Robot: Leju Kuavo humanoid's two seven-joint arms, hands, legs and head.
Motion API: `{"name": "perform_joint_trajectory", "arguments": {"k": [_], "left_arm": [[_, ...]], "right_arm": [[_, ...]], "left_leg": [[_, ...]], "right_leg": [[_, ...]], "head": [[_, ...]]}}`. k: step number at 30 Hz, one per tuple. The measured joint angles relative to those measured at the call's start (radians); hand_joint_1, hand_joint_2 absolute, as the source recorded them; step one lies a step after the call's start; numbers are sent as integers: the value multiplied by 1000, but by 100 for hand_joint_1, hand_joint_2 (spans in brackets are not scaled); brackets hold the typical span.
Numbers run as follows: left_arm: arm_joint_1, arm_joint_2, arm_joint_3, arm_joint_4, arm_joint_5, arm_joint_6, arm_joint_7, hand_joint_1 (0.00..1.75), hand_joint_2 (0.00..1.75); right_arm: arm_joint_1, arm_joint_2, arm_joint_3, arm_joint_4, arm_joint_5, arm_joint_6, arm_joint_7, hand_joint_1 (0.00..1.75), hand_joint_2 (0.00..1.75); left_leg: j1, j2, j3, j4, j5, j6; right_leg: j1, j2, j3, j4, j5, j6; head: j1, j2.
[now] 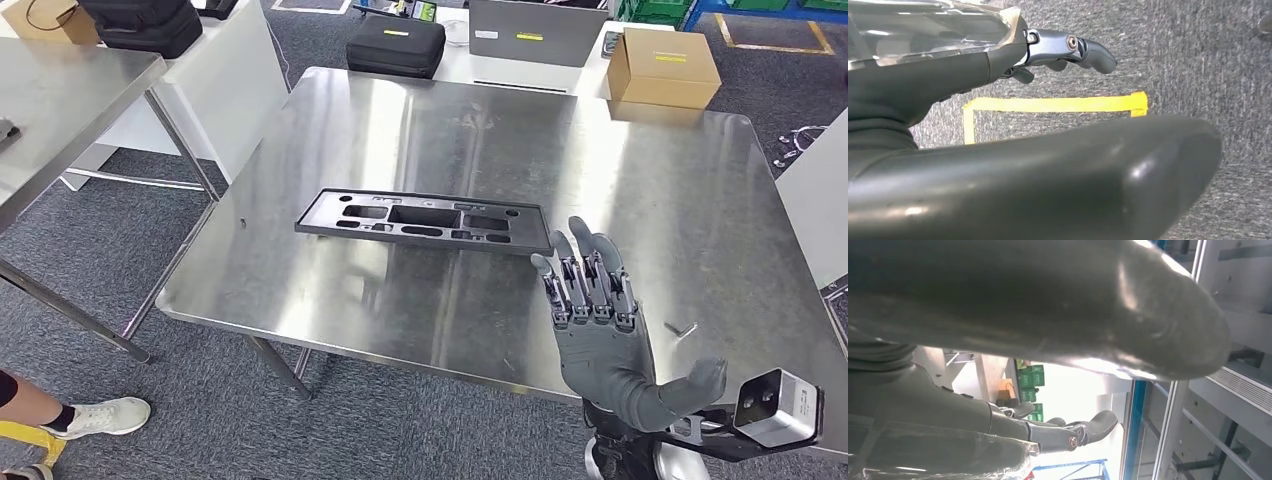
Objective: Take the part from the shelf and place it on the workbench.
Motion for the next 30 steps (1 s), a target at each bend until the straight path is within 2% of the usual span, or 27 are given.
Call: {"name": "perform_joint_trajectory", "arguments": {"k": [1, 2, 3, 5, 6, 7, 8, 10, 11, 12, 13, 14, 15, 16, 17, 18, 19, 21, 22, 23, 25, 26, 27, 28, 29, 30], "left_arm": [[-2, 1, 0, 0, -1, 0, 0, 0, 0], [-4, 2, 0, 0, -1, 1, 0, 0, 0], [-5, 3, -1, 0, -1, 1, 0, 0, 0], [-4, 1, -1, 0, -1, 1, 0, 0, 0], [-2, 1, -1, 0, -1, 1, 0, 0, 0], [-2, 1, -1, 1, -1, 1, 0, 0, 0], [-1, 1, -1, 1, 0, 0, 0, 0, 0], [-1, 0, -1, 1, 0, -2, 0, 0, 0], [-1, -1, -1, 1, 0, -2, 0, 0, 0], [0, -2, -1, 2, 0, -2, 0, 0, 0], [0, -3, -1, 2, 1, -2, 0, 0, 0], [0, -4, -1, 2, 1, -2, -1, 0, 0], [0, -4, -1, 2, 2, -2, -1, 0, 0], [0, -4, -1, 2, 2, -2, -1, 0, 0], [0, -4, -1, 2, 2, -2, -1, 0, 0], [0, -4, -1, 2, 2, -2, -1, 0, 0], [0, -3, -1, 2, 3, -2, -1, 0, 0], [0, -3, -1, 2, 4, -2, -2, 0, 0], [1, -3, -1, 2, 5, -2, -2, 0, 0], [2, -3, -1, 3, 5, -2, -2, 0, 0], [2, -3, -1, 3, 3, -2, -2, 0, 0], [2, -3, -1, 3, 1, -4, -2, 0, 0], [2, -3, -1, 3, 0, -5, -2, 0, 0], [2, -3, -1, 3, 0, -8, -2, 0, 0], [2, -2, -1, 3, -1, -11, -2, 0, 0], [1, -1, -1, 3, -1, -15, -2, 0, 0]], "right_arm": [[0, 0, 0, 0, 0, 0, 0, 0, 0], [0, 1, 0, 0, 1, 0, -1, 0, 0], [0, 1, -1, 0, 2, 0, -1, 0, 0], [0, 2, -1, 0, 3, 0, -1, 0, 0], [1, 2, -1, 0, 3, 0, -1, 0, 0], [1, 1, -2, 0, 4, 0, -1, 0, 0], [2, 1, -2, 0, 4, 0, -1, 0, 0], [3, 1, -2, 0, 6, 0, -1, 0, 0], [3, 1, -2, -1, 6, 0, -1, 0, 0], [3, 1, -2, -1, 6, 0, -1, 0, 0], [3, 1, -2, -1, 6, 0, -1, 0, 0], [3, 1, -2, -1, 6, 1, -1, 0, 0], [3, 1, -1, -1, 6, 1, -1, 0, 0], [2, 1, -1, -1, 6, 2, -1, 0, 0], [2, 1, 0, -1, 7, 2, -1, 0, 0], [2, 1, 0, -1, 7, 3, -1, 0, 0], [2, 1, 0, -1, 7, 3, -1, 0, 0], [3, 0, 0, -1, 7, 3, -1, 0, 0], [2, 0, 0, -1, 7, 4, -1, 0, 0], [2, 1, 0, 0, 7, 4, -1, 0, 0], [2, 1, 1, 0, 8, 4, -1, 0, 0], [2, 1, 1, 0, 9, 5, -1, 0, 0], [2, 1, 1, 0, 9, 5, -1, 0, 0], [2, 1, 2, 0, 10, 5, -1, 0, 0], [3, 1, 2, 1, 10, 5, -1, 0, 0], [3, 1, 3, 1, 10, 5, -1, 0, 0]], "left_leg": [[-6, 2, 44, -64, 13, 8], [-13, 3, 74, -111, 19, 13], [-19, 4, 87, -133, 21, 14], [-25, 4, 78, -143, 36, 15], [-25, 5, 71, -149, 48, 19], [-23, 8, 61, -155, 63, 23], [-20, 10, 48, -160, 79, 27], [-18, 15, 19, -162, 106, 32], [-18, 17, 4, -161, 118, 31], [-17, 20, -12, -160, 130, 29], [-16, 22, -27, -159, 142, 26], [-13, 23, -41, -158, 154, 22], [-12, 23, -55, -155, 164, 16], [-11, 23, -66, -151, 172, 10], [-12, 22, -75, -147, 181, 3], [-14, 22, -79, -144, 188, -3], [-16, 21, -83, -143, 196, -9], [-13, 20, -88, -141, 202, -19], [-10, 18, -95, -130, 185, -24], [-7, 14, -106, -104, 151, -28], [-5, 7, -141, 5, 49, -35], [-4, 5, -157, 71, 10, -37], [-4, 4, -166, 124, -8, -38], [-4, 4, -160, 147, -4, -38], [-4, 4, -135, 134, 17, -36], [-3, 4, -91, 84, 42, -33]], "right_leg": [[3, 0, -4, 0, 7, 3], [5, -1, -6, 0, 14, 9], [4, -2, -6, 0, 21, 16], [2, -6, -7, -4, 35, 30], [1, -7, -15, 2, 29, 33], [1, -7, -27, 21, 8, 32], [1, -7, -43, 60, -28, 28], [-3, -8, -78, 184, -118, 20], [-6, -8, -87, 243, -143, 24], [-9, -8, -84, 279, -149, 34], [-13, -8, -64, 283, -138, 48], [-17, -9, -26, 248, -117, 63], [-21, -9, 28, 185, -97, 76], [-24, -9, 87, 107, -93, 82], [-23, -9, 137, 36, -100, 79], [-21, -8, 166, -12, -111, 73], [-17, -8, 176, -35, -122, 65], [-18, -9, 161, -35, -116, 44], [-20, -10, 152, -34, -109, 32], [-23, -12, 143, -33, -99, 18], [-21, -13, 121, -33, -77, -2], [-19, -14, 108, -32, -65, -6], [-17, -14, 95, -31, -54, -7], [-15, -14, 81, -29, -43, -5], [-14, -13, 67, -27, -34, -2], [-14, -13, 56, -25, -26, 2]], "head": [[1, 0], [1, 0], [1, 0], [-1, 0], [-3, 0], [-1, 0], [0, 0], [3, 0], [3, 0], [3, 0], [3, 0], [3, 0], [3, 0], [4, 0], [3, 0], [2, 0], [2, 0], [0, 0], [-1, 0], [-3, 0], [-6, 0], [-7, 0], [-7, 0], [-8, 0], [-8, 0], [-8, 0]]}}
